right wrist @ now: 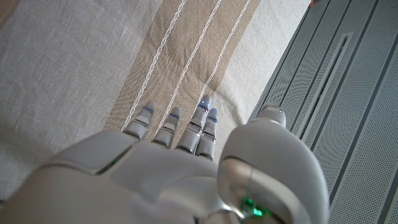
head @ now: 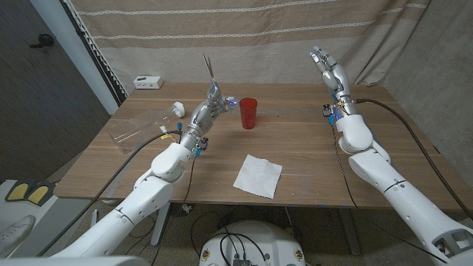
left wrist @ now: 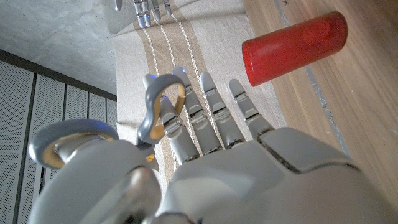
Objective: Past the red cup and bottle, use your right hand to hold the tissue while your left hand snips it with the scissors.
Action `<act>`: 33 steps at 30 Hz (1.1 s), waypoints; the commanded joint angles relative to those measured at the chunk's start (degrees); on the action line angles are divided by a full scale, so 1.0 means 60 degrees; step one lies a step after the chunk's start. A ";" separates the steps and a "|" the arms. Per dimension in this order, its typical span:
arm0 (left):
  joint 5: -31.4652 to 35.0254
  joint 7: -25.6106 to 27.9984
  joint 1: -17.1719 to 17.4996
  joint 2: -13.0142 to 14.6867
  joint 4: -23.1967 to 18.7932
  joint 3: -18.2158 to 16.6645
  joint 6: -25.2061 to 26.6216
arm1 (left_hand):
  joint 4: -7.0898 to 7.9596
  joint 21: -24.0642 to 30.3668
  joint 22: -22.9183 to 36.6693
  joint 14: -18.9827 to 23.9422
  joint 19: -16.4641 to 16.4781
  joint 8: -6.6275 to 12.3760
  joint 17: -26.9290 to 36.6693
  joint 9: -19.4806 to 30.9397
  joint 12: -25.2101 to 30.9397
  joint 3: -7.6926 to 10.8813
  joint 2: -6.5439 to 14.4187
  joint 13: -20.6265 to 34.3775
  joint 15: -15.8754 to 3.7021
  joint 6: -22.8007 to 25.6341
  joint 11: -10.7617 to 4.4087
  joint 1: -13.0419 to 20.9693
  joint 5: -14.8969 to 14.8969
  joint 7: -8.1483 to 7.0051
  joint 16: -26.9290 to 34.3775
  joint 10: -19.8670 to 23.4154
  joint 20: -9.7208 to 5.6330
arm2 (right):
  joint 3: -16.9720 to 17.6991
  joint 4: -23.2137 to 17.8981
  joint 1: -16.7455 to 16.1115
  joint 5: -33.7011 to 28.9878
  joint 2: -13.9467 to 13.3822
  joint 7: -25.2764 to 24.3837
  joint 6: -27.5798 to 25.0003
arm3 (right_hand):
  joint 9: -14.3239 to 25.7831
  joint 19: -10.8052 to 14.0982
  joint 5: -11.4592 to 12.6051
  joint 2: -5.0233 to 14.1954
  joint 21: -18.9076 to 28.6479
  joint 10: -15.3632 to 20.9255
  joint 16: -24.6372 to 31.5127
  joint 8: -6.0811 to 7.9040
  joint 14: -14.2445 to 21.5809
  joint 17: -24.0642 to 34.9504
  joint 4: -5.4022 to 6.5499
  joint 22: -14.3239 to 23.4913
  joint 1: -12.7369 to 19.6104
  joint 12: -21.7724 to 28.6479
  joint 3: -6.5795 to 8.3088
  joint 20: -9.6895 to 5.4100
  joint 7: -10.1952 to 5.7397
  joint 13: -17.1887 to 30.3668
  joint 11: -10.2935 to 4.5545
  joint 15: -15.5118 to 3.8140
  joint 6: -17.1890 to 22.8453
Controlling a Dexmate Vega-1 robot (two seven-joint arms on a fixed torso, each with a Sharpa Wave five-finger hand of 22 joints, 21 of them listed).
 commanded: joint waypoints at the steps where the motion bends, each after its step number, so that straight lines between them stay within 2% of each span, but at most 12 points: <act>1: 0.0046 0.0054 0.0128 0.0352 -0.0307 -0.0199 0.0178 | 0.0017 -0.0043 0.0037 -0.0113 0.0033 0.0020 0.0008 0.0051 -0.0026 -0.0179 0.0014 0.0069 -0.1058 -0.1365 0.0047 -0.0108 -0.0014 0.1293 0.0092 -0.0097 0.0077 | -0.0034 0.0145 0.0065 0.0090 0.0030 0.0062 0.0066 | -0.0009 -0.0009 0.0081 0.0028 -0.0018 -0.0039 0.0005 0.0012 -0.0003 0.0024 -0.0013 0.0030 -0.0035 -0.0036 -0.0058 0.0071 -0.0025 -0.0004 0.0034 -0.1244 -0.0034; 11: 0.0166 0.0184 0.0184 0.0418 -0.0393 -0.0275 0.0209 | 0.0034 -0.0093 0.0050 -0.0121 0.0029 0.0096 0.0002 0.0074 0.0007 -0.0296 0.0084 0.0111 -0.1079 -0.1282 0.0021 -0.0181 0.0006 0.1293 0.0152 -0.0004 0.0022 | -0.0098 0.0284 0.0186 0.0098 0.0077 0.0101 0.0105 | -0.0010 -0.0015 0.0082 0.0024 -0.0022 -0.0046 0.0007 0.0015 -0.0001 0.0020 -0.0011 0.0029 -0.0047 -0.0040 -0.0063 0.0070 -0.0024 -0.0004 0.0035 -0.1251 -0.0040; 14: 0.0178 0.0222 0.0200 0.0430 -0.0393 -0.0304 0.0222 | 0.0038 -0.0134 0.0061 -0.0109 0.0035 0.0275 -0.0008 0.0130 0.0146 -0.0354 0.0137 0.0163 -0.1091 -0.0938 0.0034 -0.0205 0.0045 0.1350 0.0194 0.0282 0.0030 | -0.0117 0.0332 0.0224 0.0079 0.0081 0.0113 0.0135 | -0.0011 -0.0013 0.0082 0.0022 -0.0021 -0.0046 0.0009 0.0017 0.0002 0.0018 -0.0011 0.0029 -0.0052 -0.0041 -0.0066 0.0069 -0.0019 -0.0004 0.0036 -0.1244 -0.0043; 20: 0.0100 0.0190 0.0203 0.0457 -0.0406 -0.0331 0.0289 | 0.0030 -0.0168 0.0074 0.0044 0.0095 0.0399 -0.0014 0.0185 0.0365 -0.0380 0.0189 0.0260 -0.1143 -0.0681 0.0149 -0.0187 0.0111 0.1382 0.0270 0.0601 -0.0038 | -0.0114 0.0361 0.0270 0.0064 0.0094 0.0076 0.0132 | -0.0011 -0.0014 0.0083 0.0022 -0.0022 -0.0045 0.0004 0.0018 -0.0012 0.0016 -0.0011 0.0028 -0.0055 -0.0042 -0.0066 0.0070 -0.0026 -0.0004 0.0037 -0.1254 -0.0051; 33: 0.0078 0.0125 0.0171 0.0527 -0.0316 -0.0381 0.0322 | 0.0006 -0.0243 0.0090 0.0419 0.0210 0.0641 0.0060 0.0336 0.0963 -0.0372 0.0265 0.0658 -0.1173 -0.0080 0.0107 -0.0067 0.0267 0.1586 0.0428 0.1076 -0.0053 | -0.0055 0.0343 0.0278 0.0015 0.0035 0.0014 0.0124 | -0.0013 -0.0016 0.0085 0.0018 -0.0023 -0.0053 0.0003 0.0023 -0.0018 0.0010 -0.0013 0.0027 -0.0064 -0.0047 -0.0071 0.0077 -0.0031 -0.0005 0.0037 -0.1250 -0.0059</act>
